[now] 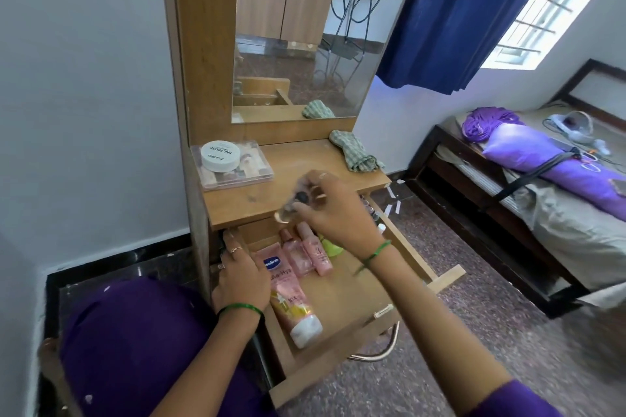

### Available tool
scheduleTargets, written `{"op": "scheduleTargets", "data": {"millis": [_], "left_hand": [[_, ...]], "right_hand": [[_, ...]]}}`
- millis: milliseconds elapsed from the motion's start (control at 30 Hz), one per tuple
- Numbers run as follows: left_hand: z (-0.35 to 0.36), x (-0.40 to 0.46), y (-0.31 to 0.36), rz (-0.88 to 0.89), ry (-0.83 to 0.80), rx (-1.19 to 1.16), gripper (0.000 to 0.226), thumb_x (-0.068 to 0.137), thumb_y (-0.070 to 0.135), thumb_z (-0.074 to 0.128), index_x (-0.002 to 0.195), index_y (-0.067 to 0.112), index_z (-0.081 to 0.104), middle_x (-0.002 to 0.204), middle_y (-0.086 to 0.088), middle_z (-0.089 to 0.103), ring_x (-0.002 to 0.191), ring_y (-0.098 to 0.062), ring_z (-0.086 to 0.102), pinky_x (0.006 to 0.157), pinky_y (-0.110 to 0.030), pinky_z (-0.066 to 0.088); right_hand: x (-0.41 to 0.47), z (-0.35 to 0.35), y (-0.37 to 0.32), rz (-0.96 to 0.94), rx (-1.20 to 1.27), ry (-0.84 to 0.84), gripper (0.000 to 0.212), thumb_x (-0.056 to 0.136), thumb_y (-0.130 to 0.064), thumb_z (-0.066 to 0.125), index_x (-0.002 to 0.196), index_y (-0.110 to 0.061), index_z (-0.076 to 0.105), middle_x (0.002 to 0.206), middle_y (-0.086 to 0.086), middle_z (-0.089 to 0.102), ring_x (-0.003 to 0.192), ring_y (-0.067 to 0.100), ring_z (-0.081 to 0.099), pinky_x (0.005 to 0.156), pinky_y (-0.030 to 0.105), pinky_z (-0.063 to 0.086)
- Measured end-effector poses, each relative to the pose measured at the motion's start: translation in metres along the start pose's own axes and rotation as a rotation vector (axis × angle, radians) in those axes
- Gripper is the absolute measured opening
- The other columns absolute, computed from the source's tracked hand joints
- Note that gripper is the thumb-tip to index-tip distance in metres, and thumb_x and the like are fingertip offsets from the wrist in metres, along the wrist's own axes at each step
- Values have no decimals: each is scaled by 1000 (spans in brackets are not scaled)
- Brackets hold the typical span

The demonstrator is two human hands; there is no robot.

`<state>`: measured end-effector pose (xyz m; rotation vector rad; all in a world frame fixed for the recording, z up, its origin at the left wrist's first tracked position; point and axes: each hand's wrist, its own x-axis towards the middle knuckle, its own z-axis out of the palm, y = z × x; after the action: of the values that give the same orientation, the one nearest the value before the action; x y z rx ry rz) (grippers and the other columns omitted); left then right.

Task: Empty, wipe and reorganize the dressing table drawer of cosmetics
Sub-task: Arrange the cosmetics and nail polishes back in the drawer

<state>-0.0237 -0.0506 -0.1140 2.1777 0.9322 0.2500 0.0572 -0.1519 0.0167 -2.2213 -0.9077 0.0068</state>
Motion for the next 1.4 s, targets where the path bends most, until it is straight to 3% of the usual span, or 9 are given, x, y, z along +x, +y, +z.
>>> {"op": "scheduleTargets", "data": {"millis": [100,167,400,700,933,1033,1167,1233,1400], "left_hand": [[-1,-2,0,16,18,6,59,98,27,34,148,14,5,135,-16,45,112,-35,54,80,-44,45],[-1,-4,1,23,25,5,58,98,26,34,147,14,6,133,-16,46,110,-35,54,78,-43,44],[-1,-4,2,18,29,13,57,98,25,34,147,13,7,133,-17,46,110,-36,54,78,-43,44],[2,-1,0,16,50,22,57,98,27,34,147,14,7,132,-17,48,108,-36,56,78,-44,46],[4,0,-3,27,64,11,56,98,28,35,146,16,8,128,-16,50,102,-32,59,72,-40,47],[4,-1,-2,18,61,7,57,98,27,34,147,15,7,130,-17,49,104,-32,58,72,-39,46],[2,-2,1,9,47,9,60,97,27,35,148,14,6,134,-15,47,109,-32,56,79,-43,48],[2,-2,1,1,41,10,60,97,27,35,148,14,5,135,-14,46,112,-32,55,82,-43,46],[1,-2,1,-6,35,19,61,97,29,34,148,15,3,137,-13,45,112,-31,55,81,-44,47]], "right_hand": [[-20,-33,33,105,-34,35,16,83,-9,65,94,-17,58,85,-2,66,73,-5,63,67,7,47],[-28,-49,54,172,-136,82,20,83,-6,65,102,-13,63,89,-5,62,74,-3,59,67,2,43],[-28,-40,120,307,-383,-22,25,79,0,62,102,-7,67,103,8,60,98,22,56,81,17,37],[-19,-17,141,309,-481,-179,25,81,-7,63,105,-14,65,113,7,60,108,26,52,95,38,44],[-15,-11,141,312,-498,-198,27,84,-8,61,111,-12,62,114,6,56,109,22,48,96,24,38],[-17,-10,143,311,-495,-207,27,85,-7,60,112,-9,61,114,7,55,110,20,47,80,12,26],[-16,-11,143,293,-524,-217,26,81,-11,62,107,-14,63,113,6,58,108,24,52,92,27,39],[-15,-14,140,276,-527,-185,25,81,-14,63,106,-15,64,109,7,59,103,27,56,90,33,45],[-6,-16,116,164,-402,37,17,82,-10,65,99,-8,67,99,8,61,83,18,55,80,32,48]]}}
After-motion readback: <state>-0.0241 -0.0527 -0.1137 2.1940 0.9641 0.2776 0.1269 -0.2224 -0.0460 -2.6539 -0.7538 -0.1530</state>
